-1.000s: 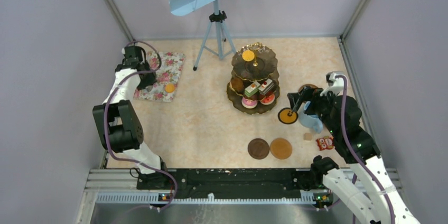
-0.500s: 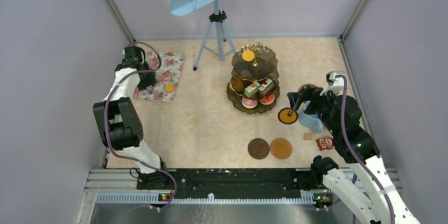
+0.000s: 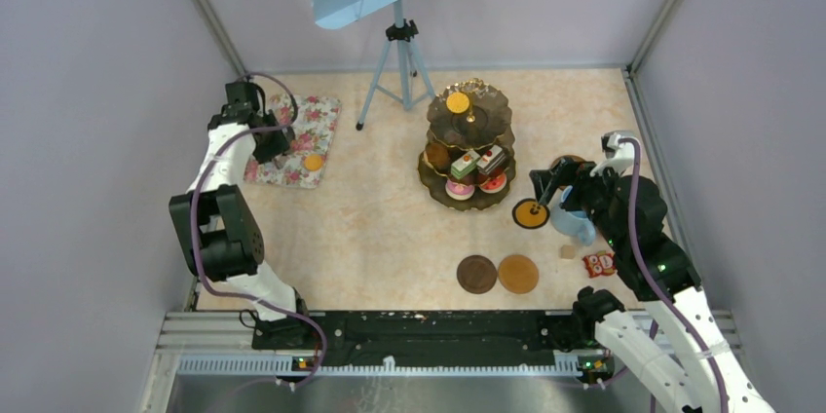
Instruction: Serve the afternoon tea
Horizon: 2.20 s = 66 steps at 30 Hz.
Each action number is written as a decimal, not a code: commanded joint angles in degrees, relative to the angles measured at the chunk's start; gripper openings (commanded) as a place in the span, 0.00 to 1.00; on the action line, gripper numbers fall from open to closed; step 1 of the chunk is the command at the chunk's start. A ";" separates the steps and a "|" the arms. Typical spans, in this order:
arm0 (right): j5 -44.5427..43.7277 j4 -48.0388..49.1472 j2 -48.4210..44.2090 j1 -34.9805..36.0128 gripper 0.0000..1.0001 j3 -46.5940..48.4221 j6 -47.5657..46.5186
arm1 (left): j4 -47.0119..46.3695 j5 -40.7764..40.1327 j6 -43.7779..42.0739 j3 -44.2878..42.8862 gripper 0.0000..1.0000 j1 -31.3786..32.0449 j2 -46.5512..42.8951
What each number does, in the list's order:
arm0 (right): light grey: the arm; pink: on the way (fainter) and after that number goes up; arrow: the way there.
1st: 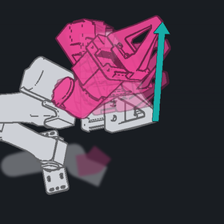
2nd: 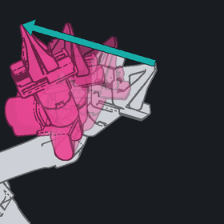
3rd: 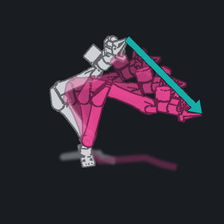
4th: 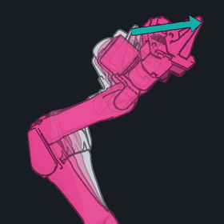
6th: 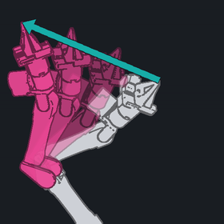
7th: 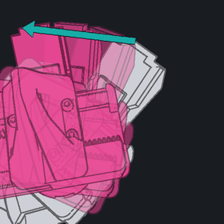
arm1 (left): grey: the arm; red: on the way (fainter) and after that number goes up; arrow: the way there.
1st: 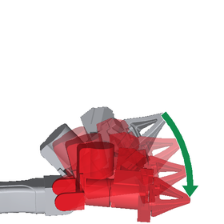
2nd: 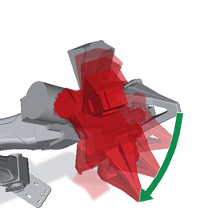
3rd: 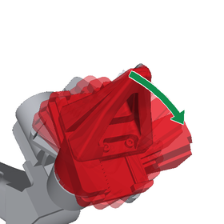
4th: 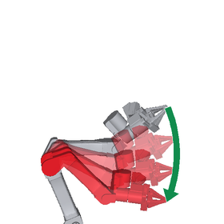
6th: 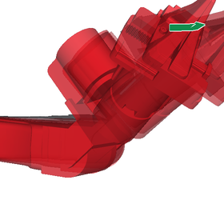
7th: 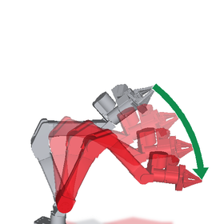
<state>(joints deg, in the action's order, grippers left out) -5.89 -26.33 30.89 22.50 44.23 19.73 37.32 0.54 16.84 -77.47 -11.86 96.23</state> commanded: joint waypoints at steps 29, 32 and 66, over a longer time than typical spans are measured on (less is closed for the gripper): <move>-0.68 1.50 1.03 0.65 0.97 4.54 -0.85 | 13.66 17.52 -5.24 -15.53 0.27 34.17 -28.29; -0.78 1.63 1.10 0.67 0.96 4.73 -0.75 | 13.20 18.85 -5.16 -16.84 0.27 36.24 -28.75; -2.55 -0.66 -0.78 0.69 0.96 4.30 -0.93 | 1.52 6.47 -5.48 -13.15 0.31 57.21 -18.31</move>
<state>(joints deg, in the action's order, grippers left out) -7.70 -27.57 30.63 22.50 46.28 19.53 43.05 10.28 11.84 -90.21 45.17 78.61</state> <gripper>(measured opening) 0.960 0.422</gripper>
